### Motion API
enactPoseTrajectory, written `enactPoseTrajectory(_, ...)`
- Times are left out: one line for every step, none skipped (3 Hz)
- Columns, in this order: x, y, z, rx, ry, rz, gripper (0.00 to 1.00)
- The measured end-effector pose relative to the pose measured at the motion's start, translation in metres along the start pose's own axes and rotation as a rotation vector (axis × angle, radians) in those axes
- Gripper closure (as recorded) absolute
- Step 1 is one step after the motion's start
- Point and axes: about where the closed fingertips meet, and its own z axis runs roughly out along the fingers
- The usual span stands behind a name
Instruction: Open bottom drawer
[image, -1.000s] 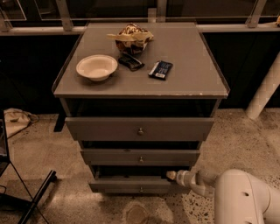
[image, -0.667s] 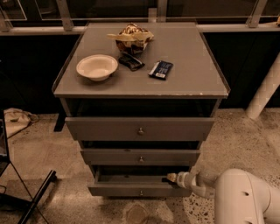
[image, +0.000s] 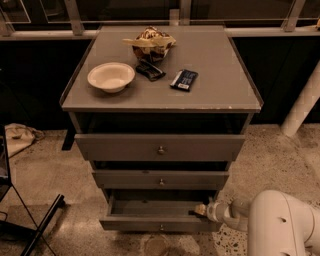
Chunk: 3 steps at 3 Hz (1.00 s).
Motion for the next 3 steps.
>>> enactPoseTrajectory(0.02,-0.006,-0.013,0.002,0.043,0.016,1.0)
enactPoseTrajectory(0.04,-0.01,-0.033,-0.007,0.084,0.018,1.0)
enactPoseTrajectory(0.055,-0.004,-0.047,-0.069,0.117,0.003,1.0)
